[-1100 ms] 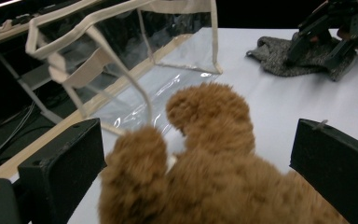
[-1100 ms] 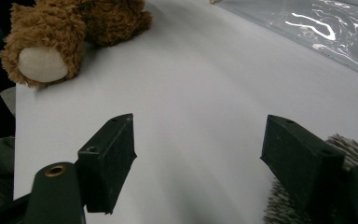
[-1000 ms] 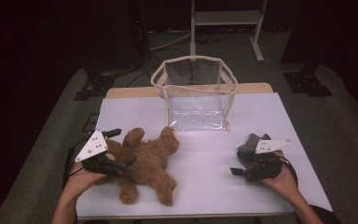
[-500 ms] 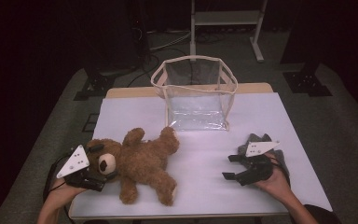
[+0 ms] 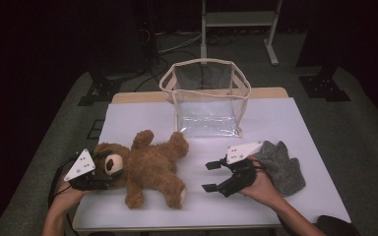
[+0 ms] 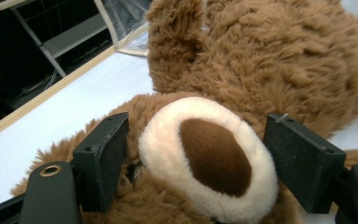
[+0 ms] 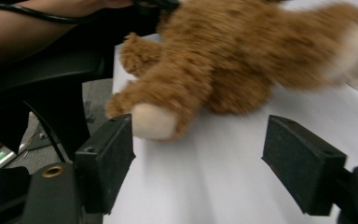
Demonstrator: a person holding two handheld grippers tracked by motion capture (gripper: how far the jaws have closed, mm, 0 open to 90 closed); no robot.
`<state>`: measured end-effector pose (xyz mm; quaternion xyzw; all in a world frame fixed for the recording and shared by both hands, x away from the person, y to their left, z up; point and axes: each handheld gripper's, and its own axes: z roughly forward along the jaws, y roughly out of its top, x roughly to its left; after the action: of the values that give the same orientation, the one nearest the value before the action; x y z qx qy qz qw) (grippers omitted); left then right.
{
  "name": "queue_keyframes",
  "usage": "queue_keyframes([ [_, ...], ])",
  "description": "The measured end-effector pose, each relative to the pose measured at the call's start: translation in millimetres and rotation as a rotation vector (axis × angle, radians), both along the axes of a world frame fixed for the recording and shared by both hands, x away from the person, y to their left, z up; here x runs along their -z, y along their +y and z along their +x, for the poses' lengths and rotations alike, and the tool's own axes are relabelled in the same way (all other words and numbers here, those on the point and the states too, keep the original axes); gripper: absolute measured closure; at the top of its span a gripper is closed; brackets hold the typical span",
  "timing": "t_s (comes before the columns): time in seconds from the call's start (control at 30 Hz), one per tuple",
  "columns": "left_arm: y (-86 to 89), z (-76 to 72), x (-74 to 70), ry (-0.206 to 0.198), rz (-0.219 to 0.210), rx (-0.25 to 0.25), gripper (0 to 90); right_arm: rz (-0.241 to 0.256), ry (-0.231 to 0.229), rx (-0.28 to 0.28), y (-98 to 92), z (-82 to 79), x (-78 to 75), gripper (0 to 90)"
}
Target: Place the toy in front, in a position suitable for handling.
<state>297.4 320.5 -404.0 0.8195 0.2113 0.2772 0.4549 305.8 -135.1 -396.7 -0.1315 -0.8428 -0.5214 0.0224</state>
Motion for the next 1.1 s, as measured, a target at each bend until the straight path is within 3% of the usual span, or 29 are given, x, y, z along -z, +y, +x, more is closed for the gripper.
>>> queue_keyframes([
  [0.1, -0.4, 8.9, 0.3, 0.016, -0.005, 0.002, 23.3, -0.023, -0.021, -0.036, 21.5, -0.8, -1.1, 20.2],
  [0.2, -0.6, 16.7, -1.0, 0.035, -0.003, 0.007, 23.3, -0.031, -0.005, -0.066, 41.8, 1.6, 1.7, 19.5],
  [0.57, -3.3, 24.4, -3.2, 0.055, 0.011, 0.011, 23.3, -0.056, 0.037, -0.109, 83.4, 3.4, 5.3, 12.6],
  [0.7, -3.4, 25.4, -3.4, 0.059, 0.012, 0.016, 23.3, -0.122, -0.028, -0.078, 96.0, 1.3, 9.7, 13.3],
  [0.73, -3.3, 25.6, -3.6, 0.058, 0.013, 0.017, 23.2, -0.141, -0.035, -0.063, 97.8, 2.4, 11.3, 14.6],
  [0.87, -5.0, 25.5, -3.6, 0.063, 0.021, 0.025, 18.7, -0.180, -0.021, -0.027, 95.8, 9.0, 18.1, 33.8],
  [1.0, -4.9, 25.8, -6.3, 0.071, 0.024, 0.015, 9.8, -0.160, 0.014, -0.004, 88.6, 14.2, 15.9, 46.7],
  [1.1, -2.7, 24.7, -7.6, 0.070, 0.023, 0.017, 8.8, -0.150, 0.034, 0.001, 84.2, 19.2, 13.0, 51.3],
])
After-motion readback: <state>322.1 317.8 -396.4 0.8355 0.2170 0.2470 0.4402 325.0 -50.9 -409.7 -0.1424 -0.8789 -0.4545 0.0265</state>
